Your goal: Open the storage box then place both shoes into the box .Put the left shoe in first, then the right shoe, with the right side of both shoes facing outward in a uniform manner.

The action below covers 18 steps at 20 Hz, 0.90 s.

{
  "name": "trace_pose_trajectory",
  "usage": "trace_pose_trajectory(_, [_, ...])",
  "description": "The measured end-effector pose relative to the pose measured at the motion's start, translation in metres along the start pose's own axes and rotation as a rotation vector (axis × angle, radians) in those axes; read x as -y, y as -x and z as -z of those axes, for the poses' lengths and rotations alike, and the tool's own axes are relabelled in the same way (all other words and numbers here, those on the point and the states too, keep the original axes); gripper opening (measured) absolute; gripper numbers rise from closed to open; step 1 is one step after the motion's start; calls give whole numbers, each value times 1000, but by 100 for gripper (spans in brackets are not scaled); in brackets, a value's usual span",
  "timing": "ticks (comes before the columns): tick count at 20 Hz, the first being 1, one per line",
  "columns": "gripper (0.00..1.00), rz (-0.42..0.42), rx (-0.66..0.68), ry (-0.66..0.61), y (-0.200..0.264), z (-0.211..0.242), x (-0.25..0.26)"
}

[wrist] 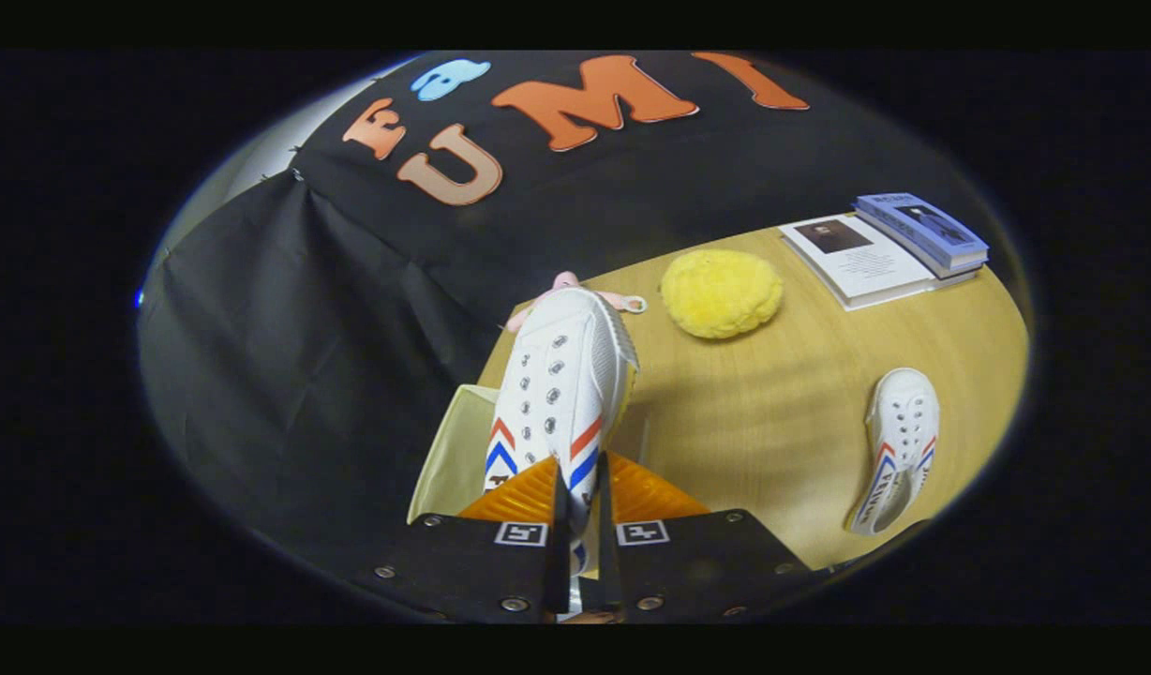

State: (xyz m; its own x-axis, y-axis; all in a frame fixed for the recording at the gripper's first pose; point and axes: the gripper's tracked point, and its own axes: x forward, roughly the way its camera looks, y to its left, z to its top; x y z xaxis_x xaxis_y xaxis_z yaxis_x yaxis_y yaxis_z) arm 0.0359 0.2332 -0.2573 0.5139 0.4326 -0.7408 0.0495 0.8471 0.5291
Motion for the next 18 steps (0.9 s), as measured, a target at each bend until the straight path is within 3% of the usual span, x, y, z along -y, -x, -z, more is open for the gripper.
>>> trace_pose_trajectory(8, [12,-33,-39,119,-34,29,-47])
trace_pose_trajectory(18, [12,43,-99,331,-81,74,-43])
